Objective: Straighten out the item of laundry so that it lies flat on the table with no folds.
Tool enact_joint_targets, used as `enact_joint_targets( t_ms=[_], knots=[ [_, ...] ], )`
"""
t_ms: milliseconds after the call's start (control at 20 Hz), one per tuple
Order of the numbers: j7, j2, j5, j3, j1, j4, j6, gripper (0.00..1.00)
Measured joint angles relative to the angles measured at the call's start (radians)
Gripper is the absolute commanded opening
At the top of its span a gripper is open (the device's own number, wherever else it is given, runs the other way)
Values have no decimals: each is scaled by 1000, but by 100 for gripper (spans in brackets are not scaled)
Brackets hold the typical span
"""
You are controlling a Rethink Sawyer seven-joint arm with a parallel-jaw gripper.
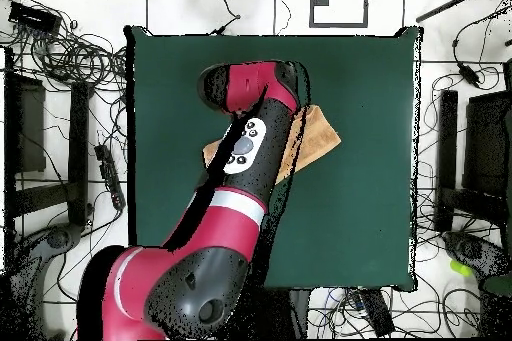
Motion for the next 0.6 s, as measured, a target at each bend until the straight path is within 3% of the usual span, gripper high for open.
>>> enact_joint_targets(
  t_ms=[600],
  knots=[
    [0,15,-26,-10,-15,-51,0,100]
  ],
)
